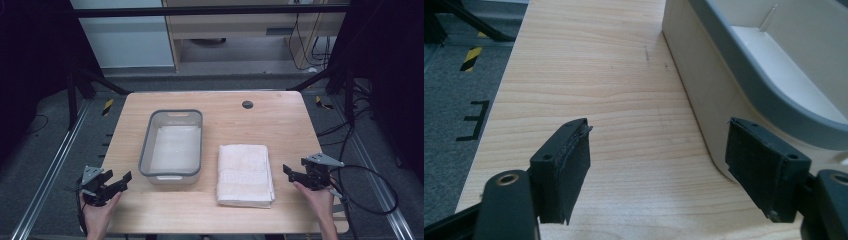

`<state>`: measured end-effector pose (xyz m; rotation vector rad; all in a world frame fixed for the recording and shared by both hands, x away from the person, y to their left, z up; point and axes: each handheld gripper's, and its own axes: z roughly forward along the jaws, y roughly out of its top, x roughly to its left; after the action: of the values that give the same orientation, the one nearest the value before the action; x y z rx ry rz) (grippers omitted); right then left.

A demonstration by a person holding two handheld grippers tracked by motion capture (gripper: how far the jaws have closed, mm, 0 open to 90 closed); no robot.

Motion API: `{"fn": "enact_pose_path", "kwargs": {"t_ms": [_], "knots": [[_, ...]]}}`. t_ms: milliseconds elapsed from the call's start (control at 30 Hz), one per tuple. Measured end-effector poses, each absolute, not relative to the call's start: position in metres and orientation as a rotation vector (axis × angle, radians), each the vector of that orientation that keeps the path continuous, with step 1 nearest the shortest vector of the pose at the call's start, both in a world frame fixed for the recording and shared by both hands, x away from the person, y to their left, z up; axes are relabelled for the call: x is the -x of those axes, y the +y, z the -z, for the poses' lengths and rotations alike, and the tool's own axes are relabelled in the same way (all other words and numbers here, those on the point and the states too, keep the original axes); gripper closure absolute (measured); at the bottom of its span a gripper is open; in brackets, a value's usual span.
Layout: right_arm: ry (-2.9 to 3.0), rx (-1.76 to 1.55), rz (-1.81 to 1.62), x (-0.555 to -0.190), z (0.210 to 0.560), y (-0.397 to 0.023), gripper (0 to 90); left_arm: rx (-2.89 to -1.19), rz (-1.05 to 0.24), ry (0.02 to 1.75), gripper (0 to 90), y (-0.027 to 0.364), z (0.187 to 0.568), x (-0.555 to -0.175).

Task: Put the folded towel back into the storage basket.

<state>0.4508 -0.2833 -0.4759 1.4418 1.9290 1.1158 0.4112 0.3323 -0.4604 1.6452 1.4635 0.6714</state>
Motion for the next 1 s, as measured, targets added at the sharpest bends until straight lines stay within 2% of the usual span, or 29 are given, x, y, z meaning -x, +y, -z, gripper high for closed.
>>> {"fn": "enact_pose_path", "kwargs": {"t_ms": [233, 1000], "knots": [[1.929, -1.431, -1.122, -0.449, 0.474, -0.282, 23.5, -1.66, -0.698, 1.431, 23.6, 0.326, 0.456, -0.408], [1.927, -1.393, -1.193, -0.445, 0.458, -0.277, 23.6, -1.607, -0.661, 1.342, 23.4, 0.309, 0.436, -0.396]]}}
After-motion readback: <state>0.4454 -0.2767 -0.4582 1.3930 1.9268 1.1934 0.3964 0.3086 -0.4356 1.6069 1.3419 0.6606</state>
